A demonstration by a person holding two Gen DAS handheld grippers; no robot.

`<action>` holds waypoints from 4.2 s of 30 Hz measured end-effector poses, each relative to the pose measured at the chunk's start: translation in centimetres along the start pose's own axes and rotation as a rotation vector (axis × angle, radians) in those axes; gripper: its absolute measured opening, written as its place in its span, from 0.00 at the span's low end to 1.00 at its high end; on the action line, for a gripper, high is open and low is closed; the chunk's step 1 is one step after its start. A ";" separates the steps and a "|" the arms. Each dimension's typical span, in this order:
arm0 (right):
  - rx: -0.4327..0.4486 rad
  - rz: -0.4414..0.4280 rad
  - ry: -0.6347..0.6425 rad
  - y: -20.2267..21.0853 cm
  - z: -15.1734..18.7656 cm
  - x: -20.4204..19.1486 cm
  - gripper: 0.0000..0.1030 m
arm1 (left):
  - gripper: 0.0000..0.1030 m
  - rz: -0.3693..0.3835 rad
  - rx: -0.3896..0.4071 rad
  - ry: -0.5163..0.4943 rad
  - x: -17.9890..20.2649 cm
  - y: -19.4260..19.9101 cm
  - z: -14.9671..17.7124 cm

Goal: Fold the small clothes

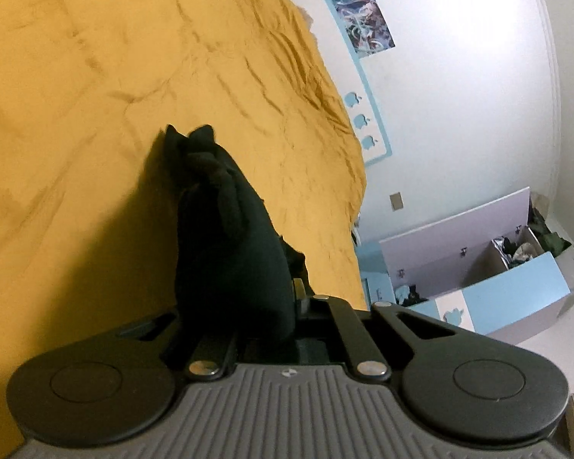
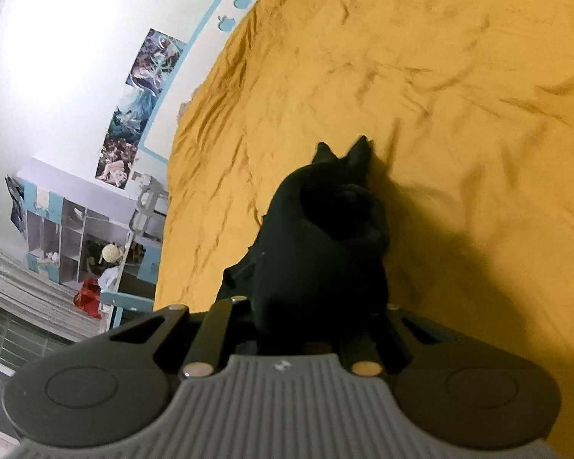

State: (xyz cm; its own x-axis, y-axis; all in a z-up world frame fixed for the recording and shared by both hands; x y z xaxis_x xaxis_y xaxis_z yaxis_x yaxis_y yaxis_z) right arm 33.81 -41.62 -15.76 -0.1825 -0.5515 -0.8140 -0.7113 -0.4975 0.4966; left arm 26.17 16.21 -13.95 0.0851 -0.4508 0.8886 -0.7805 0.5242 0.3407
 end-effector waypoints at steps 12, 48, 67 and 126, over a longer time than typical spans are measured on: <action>-0.036 0.120 -0.057 7.7 6.8 8.8 0.12 | 0.06 -0.131 -0.014 0.080 -8.2 6.4 7.4; 0.102 0.174 0.070 10.2 8.0 10.3 0.00 | 0.10 -0.365 -0.006 -0.319 -4.8 6.9 8.3; 0.068 0.468 0.769 0.8 7.9 -2.5 0.39 | 0.31 -0.310 -0.126 -0.573 3.1 -6.6 2.3; -0.008 0.320 0.809 2.1 12.2 0.4 0.36 | 0.38 -0.280 -0.103 -0.451 0.5 0.8 6.7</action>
State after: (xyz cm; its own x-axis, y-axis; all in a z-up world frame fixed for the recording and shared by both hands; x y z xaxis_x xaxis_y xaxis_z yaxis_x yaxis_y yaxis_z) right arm 23.96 -34.68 -18.72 0.1677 -0.9706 -0.1727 -0.7031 -0.2405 0.6692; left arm 21.39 11.54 -15.29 -0.0110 -0.8374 0.5465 -0.6992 0.3971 0.5944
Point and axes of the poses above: each gripper's, at about its wrist camera, not at the fingertips, and y roughly against the way its jaws point, x to its right, z to its underside, the point moved 7 cm from there along -y, roughly the way its jaws point, and after that the axes turned 1 degree about -y, right-handed, at the moved point
